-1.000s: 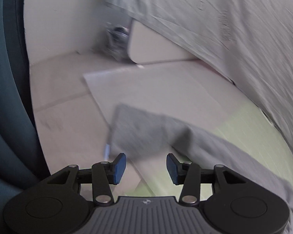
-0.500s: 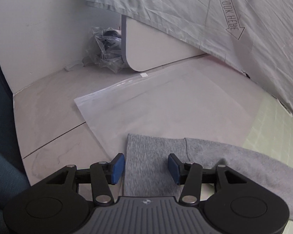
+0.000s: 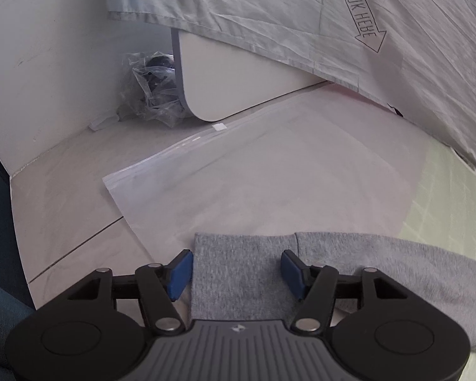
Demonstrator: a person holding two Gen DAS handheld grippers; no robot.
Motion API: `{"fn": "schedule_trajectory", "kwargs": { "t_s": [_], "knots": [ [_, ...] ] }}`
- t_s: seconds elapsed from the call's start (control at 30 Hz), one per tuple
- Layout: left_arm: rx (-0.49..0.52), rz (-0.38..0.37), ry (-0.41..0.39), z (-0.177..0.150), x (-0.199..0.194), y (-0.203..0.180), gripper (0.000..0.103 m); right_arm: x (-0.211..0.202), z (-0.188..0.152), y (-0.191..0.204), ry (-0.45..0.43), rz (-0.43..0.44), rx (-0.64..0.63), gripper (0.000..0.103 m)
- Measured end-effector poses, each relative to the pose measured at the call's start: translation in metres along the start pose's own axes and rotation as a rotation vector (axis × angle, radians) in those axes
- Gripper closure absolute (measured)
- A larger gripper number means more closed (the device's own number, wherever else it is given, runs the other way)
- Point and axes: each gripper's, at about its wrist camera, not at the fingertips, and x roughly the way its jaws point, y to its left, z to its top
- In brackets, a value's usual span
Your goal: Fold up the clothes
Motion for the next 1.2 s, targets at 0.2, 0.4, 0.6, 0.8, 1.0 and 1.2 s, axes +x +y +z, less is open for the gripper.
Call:
{"fn": "schedule_trajectory", "kwargs": {
  "t_s": [0.2, 0.4, 0.6, 0.8, 1.0, 1.2],
  "knots": [
    [0.004, 0.022, -0.001, 0.002, -0.001, 0.0, 0.083, 0.019, -0.001, 0.005, 0.028, 0.049, -0.043, 0.096],
    [-0.021, 0.078, -0.043, 0.011, -0.016, 0.011, 0.098, 0.017, 0.004, 0.005, -0.006, 0.04, -0.041, 0.102],
    [-0.051, 0.101, -0.052, 0.026, -0.033, 0.032, 0.098, 0.01, 0.004, 0.002, -0.048, 0.04, -0.024, 0.102],
    [-0.113, 0.108, 0.035, 0.009, -0.015, 0.044, 0.097, 0.023, -0.004, 0.011, -0.016, -0.006, -0.039, 0.1],
    [-0.156, 0.078, 0.026, 0.011, -0.017, 0.047, 0.097, 0.004, -0.005, 0.021, -0.042, -0.071, -0.082, 0.019],
    [-0.173, -0.053, -0.037, 0.023, -0.04, 0.023, 0.097, -0.053, -0.038, 0.001, -0.114, -0.097, 0.017, 0.013]
  ]
}}
